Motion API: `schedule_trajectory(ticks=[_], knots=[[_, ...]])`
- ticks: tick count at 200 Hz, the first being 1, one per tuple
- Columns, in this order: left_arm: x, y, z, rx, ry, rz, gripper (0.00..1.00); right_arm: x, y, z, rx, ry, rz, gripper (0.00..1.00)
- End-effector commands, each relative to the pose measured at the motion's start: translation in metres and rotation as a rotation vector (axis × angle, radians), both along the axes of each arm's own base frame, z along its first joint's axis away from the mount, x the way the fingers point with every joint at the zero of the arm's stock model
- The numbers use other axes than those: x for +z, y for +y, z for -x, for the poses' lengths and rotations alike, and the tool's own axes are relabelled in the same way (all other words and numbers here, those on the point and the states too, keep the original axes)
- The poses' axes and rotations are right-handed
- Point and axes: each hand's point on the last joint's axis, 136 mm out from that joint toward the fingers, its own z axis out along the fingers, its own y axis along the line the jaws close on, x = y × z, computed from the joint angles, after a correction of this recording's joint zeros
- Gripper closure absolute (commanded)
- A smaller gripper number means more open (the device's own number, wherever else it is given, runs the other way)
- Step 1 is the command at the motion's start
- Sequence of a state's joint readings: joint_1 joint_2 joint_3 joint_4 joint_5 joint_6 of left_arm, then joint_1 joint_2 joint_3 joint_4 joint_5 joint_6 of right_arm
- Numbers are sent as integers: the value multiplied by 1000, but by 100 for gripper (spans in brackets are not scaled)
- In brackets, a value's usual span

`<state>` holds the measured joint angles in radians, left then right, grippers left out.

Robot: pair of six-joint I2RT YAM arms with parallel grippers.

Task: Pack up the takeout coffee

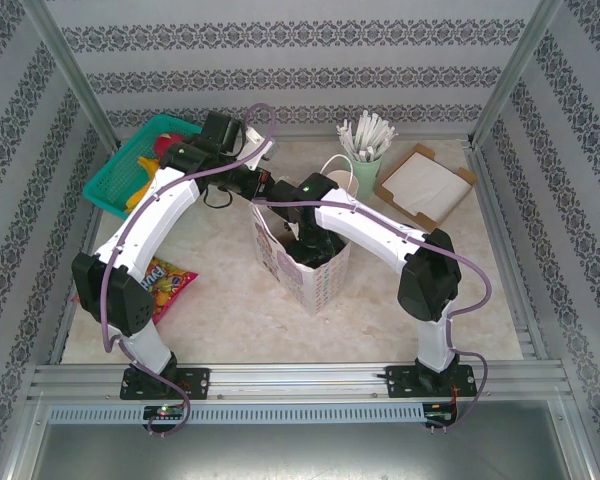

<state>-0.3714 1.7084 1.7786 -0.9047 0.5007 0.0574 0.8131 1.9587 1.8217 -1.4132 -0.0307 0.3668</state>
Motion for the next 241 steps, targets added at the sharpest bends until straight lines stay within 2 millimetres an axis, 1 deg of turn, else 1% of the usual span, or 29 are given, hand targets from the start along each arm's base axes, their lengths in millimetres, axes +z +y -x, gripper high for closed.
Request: schedule_trajectory(ticks=[1, 101, 156, 241], knots=[[2, -7, -1, -9, 13, 21, 100, -4, -4, -7, -12, -24, 20, 33], [1, -7, -1, -8, 19, 22, 100, -4, -3, -9, -12, -31, 14, 33], [1, -7, -1, -9, 21, 24, 100, -8, -3, -9, -12, -31, 12, 33], [0, -7, -1, -7, 25, 24, 100, -7, -1, -11, -17, -51, -6, 33]])
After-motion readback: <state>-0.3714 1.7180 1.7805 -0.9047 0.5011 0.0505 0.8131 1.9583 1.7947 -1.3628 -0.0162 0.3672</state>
